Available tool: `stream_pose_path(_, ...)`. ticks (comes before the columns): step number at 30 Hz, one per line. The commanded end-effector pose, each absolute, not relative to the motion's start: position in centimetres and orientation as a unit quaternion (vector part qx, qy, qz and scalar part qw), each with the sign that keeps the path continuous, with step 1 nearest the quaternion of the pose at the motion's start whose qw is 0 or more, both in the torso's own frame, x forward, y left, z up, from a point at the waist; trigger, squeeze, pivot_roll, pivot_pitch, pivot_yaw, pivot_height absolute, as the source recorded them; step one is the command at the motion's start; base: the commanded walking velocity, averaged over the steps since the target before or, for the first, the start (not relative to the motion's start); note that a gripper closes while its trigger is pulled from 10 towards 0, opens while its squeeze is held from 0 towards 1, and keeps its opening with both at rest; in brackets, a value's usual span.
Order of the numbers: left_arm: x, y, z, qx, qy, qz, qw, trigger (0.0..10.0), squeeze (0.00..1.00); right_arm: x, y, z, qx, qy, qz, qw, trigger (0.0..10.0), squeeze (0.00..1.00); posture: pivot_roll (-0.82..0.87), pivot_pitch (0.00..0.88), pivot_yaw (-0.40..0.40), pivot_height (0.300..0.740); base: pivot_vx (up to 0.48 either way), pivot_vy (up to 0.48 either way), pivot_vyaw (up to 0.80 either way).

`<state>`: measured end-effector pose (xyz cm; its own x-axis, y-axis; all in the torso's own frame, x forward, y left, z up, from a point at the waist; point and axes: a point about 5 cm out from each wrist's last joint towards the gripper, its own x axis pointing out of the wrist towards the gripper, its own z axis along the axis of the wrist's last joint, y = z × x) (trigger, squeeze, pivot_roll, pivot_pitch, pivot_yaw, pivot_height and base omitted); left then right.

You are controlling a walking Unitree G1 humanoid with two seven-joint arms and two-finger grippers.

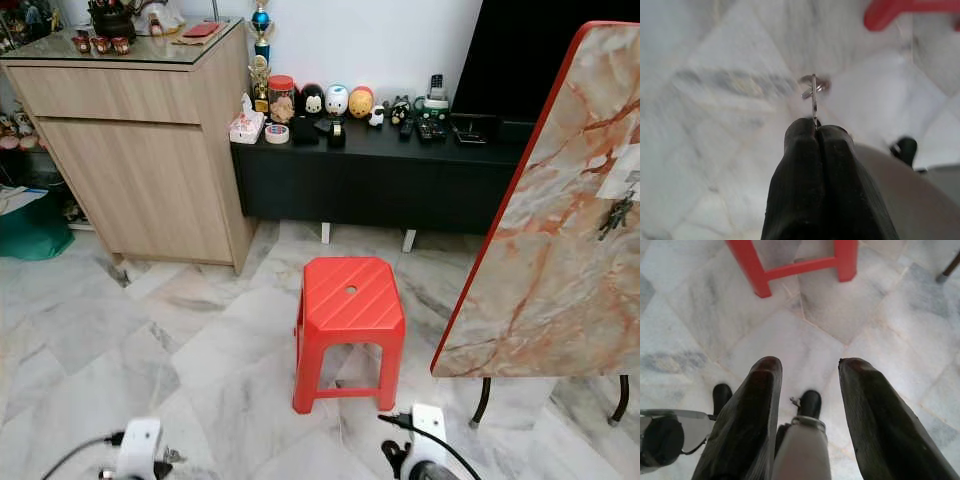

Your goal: Hang keys on a hook

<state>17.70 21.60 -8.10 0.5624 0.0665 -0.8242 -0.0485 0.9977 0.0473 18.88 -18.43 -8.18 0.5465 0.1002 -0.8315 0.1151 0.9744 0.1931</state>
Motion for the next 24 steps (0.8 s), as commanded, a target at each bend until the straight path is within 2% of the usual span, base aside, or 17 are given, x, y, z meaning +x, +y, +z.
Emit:
stream_pose_path(1, 17.5, 22.0, -8.1, 0.016, 0.466, 0.047, 0.883, 10.0, 0.00, 19.0, -18.7, -8.1, 0.116, 0.475, -0.017, 0.872, 10.0, 0.00, 0.05, 0.000, -0.076, 0.740, 0.000, 0.000, 0.00)
stream_pose_path(7, 17.3, 21.9, -8.3, 0.031, 0.469, 0.038, 0.882, 10.0, 0.00, 19.0, -18.8, -8.1, 0.119, 0.470, -0.021, 0.874, 10.0, 0.00, 0.02, 0.000, -0.061, 0.740, 0.000, -0.097, 0.00)
stream_pose_path(14, 17.5, 21.2, -8.3, 0.035, 0.471, 0.008, 0.881, 10.0, 0.00, 17.3, -21.2, -8.5, 0.116, 0.486, -0.055, 0.864, 10.0, 0.00, 0.02, 0.000, -0.060, 0.740, 0.000, -0.407, 0.00)
stream_pose_path(24, 17.5, 20.9, -8.4, 0.026, 0.471, 0.016, 0.882, 10.0, 0.00, 16.2, -20.6, -9.1, 0.111, 0.497, -0.053, 0.859, 10.0, 0.00, 0.01, 0.000, -0.058, 0.740, 0.000, -0.401, 0.00)
